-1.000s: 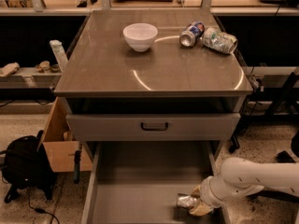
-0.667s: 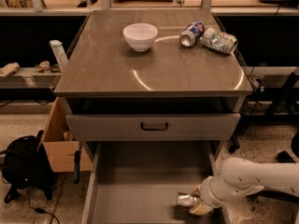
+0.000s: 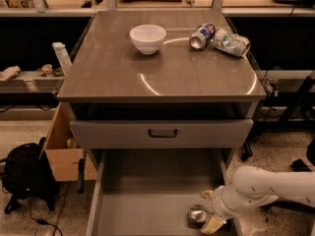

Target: Place redbull can into middle drawer

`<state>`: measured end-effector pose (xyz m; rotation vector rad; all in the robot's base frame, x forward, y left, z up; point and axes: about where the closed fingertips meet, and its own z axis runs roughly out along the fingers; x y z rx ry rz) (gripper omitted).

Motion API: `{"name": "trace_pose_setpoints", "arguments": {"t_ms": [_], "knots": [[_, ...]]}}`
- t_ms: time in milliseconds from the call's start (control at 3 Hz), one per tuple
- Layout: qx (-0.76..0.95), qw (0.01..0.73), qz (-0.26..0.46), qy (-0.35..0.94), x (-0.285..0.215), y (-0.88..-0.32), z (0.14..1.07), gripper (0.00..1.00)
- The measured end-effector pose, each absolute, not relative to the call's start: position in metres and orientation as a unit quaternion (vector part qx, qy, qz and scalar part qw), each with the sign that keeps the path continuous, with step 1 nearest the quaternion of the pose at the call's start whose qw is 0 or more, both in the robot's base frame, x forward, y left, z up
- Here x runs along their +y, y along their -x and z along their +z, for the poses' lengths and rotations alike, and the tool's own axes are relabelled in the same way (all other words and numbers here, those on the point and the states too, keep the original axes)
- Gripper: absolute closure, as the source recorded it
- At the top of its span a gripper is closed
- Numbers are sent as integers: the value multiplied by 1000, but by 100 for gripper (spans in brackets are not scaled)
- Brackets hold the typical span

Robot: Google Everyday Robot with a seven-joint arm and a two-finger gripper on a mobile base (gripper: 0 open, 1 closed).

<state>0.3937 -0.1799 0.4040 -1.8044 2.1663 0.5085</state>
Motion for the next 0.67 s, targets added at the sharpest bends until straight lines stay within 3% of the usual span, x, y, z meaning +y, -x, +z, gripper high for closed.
{"name": "trace_pose_setpoints", "arguments": {"t_ms": [667], "knots": [[749, 138, 176, 624, -180, -394, 404, 0]]}}
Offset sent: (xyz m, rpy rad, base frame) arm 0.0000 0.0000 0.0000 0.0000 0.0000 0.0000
